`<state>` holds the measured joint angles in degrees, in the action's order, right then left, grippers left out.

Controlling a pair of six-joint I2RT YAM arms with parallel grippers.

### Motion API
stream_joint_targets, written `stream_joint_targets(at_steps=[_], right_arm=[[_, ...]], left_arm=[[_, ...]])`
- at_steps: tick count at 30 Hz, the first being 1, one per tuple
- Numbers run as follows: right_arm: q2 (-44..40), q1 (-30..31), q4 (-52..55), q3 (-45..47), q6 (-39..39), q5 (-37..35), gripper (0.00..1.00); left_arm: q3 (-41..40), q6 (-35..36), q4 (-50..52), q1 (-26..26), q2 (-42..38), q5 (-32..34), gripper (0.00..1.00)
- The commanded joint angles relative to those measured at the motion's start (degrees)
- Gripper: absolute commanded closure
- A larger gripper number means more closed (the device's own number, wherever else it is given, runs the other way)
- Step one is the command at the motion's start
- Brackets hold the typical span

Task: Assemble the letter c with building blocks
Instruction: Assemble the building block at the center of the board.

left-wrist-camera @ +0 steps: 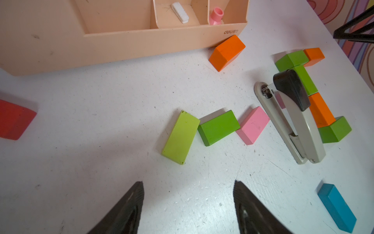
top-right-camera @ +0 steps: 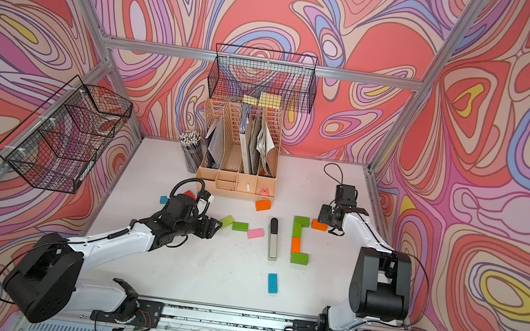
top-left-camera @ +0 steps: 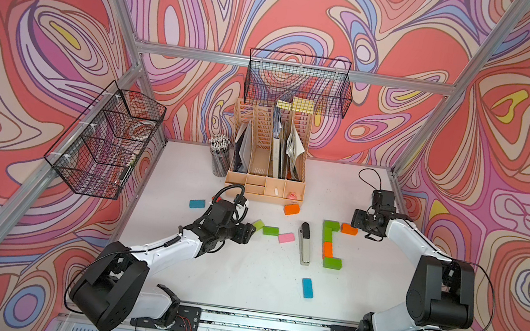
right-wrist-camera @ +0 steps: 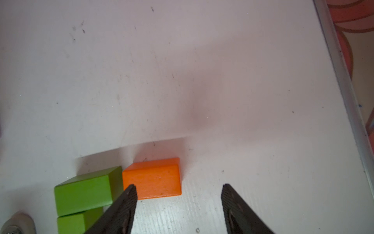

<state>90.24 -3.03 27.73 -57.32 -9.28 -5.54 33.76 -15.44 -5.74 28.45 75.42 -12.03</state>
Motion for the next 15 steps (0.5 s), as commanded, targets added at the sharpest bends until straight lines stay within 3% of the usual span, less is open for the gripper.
stream_joint_targets(at_steps=[1, 6, 15], right_arm=[[2.26, -0.27, 2.97, -0.94, -0.96, -6.40, 0.30], [4.19, -0.31, 3.88, -1.89, -1.24, -10.30, 0.24], [7.16, -0.86, 4.21, -3.78, -0.16, -10.29, 0.23]], left_arm=[[0.01, 0.50, -0.13, -0.23, -0.27, -0.37, 0.27], [-0.01, 0.50, -0.28, -0.18, -0.18, -0.47, 0.27], [-0.03, 0.59, -0.14, -0.22, -0.27, -0.34, 0.28]])
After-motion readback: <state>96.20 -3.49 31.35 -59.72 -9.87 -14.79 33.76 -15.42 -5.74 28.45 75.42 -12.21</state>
